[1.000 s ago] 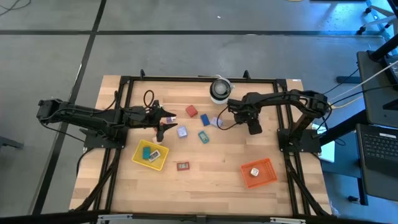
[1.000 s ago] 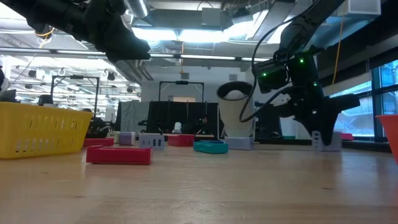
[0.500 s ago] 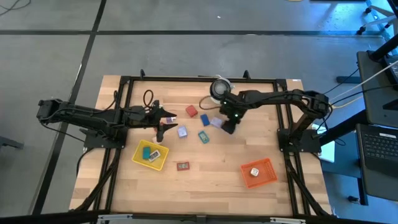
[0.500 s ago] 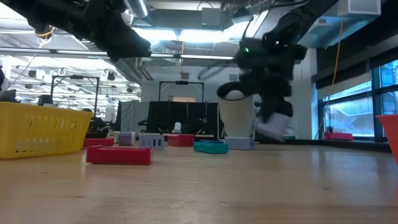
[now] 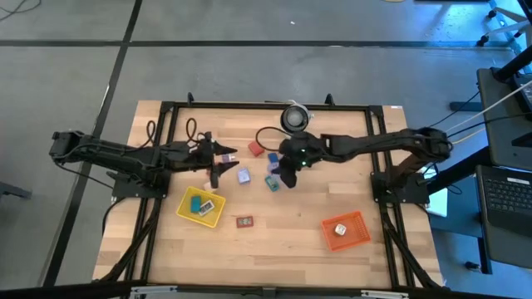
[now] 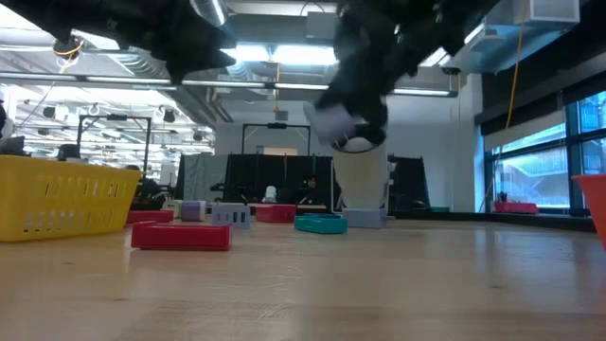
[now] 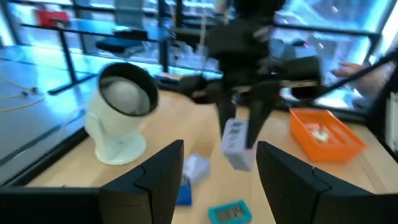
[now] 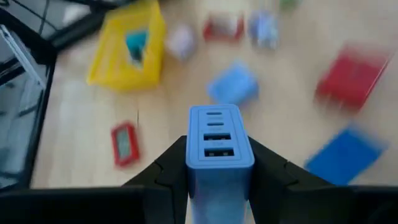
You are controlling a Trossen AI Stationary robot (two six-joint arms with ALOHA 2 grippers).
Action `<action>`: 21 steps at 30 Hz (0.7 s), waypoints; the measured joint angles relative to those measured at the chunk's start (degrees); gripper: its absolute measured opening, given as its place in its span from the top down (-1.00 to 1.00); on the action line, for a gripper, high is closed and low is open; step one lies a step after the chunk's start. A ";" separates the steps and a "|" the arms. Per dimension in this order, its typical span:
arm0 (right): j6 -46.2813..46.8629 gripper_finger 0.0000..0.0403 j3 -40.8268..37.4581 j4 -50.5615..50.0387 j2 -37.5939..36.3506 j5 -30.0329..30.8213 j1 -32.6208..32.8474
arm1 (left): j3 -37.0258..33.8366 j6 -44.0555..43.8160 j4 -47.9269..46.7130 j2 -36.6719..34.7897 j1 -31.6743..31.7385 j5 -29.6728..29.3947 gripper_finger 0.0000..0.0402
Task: Pick & Place Office items
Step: Put the right violet charger adapter into the orange bin
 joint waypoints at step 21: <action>2.37 0.41 -22.51 5.59 -43.52 24.75 12.26 | 3.08 -0.33 8.41 -0.52 -3.21 1.50 0.01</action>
